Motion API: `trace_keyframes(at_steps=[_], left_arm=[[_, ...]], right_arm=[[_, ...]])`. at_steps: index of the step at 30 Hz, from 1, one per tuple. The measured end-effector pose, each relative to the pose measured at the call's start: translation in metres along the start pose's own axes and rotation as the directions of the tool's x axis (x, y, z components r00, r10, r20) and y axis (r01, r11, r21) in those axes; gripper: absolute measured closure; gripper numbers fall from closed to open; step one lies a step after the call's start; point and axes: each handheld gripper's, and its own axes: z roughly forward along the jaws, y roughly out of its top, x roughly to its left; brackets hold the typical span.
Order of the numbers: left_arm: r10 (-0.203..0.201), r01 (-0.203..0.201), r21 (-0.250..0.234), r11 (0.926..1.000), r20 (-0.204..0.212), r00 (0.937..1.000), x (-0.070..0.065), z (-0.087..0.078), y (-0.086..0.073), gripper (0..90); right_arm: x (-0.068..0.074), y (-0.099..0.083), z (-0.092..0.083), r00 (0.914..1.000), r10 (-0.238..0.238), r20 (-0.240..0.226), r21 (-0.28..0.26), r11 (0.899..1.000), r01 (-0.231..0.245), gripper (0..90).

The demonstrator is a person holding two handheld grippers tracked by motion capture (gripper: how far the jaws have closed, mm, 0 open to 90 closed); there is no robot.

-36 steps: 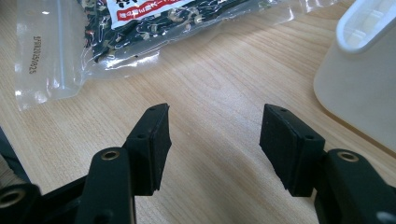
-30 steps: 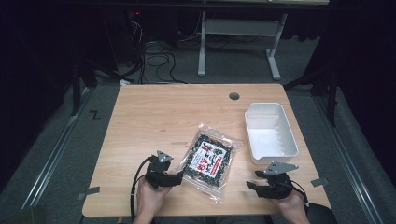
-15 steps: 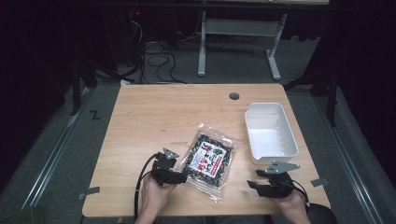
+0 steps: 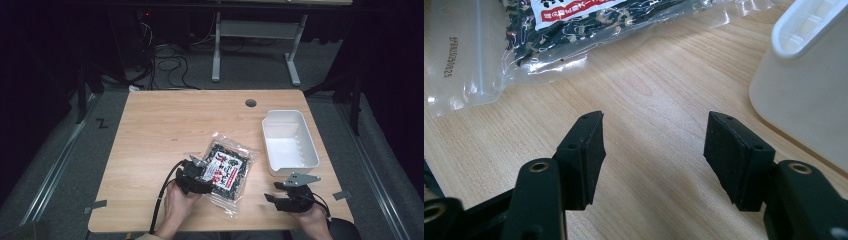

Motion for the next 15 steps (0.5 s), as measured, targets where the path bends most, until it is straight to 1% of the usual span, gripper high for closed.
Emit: trace_keyframes(at_steps=[1, 2, 6, 9, 15], left_arm=[[0.005, -0.005, 0.002, 1.0, 0.001, 1.0, -0.0013, 0.0019, 0.001, 22.9], [0.0, 0.0, -0.002, 1.0, -0.001, 1.0, -0.0026, 0.003, 0.0013, 22.9], [0.022, -0.022, 0.017, 0.9996, -0.014, 0.9997, -0.0052, 0.0071, 0.0021, 22.8], [0.03, -0.03, 0.02, 0.9994, -0.023, 0.9993, -0.0055, 0.0086, 0.0016, 22.8], [0.037, -0.037, 0.026, 0.999, -0.021, 0.9991, -0.0046, 0.0087, 0.0011, 23.0]], right_arm=[[0.0, 0.0001, -0.0003, 1.0, -0.001, 0.0, 0.004, 1.0, 0.001, 42.2], [-0.0001, 0.0, -0.0005, 1.0, -0.003, 0.0, 0.004, 1.0, 0.003, 42.1], [-0.0005, -0.0002, -0.0002, 1.0, -0.002, 0.0, 0.001, 1.0, 0.002, 42.0], [-0.0006, -0.0002, 0.0003, 1.0, -0.007, -0.001, 0.002, 1.0, 0.007, 42.1], [-0.0005, 0.0, 0.0002, 1.0, -0.009, -0.002, 0.009, 1.0, 0.009, 42.0]])
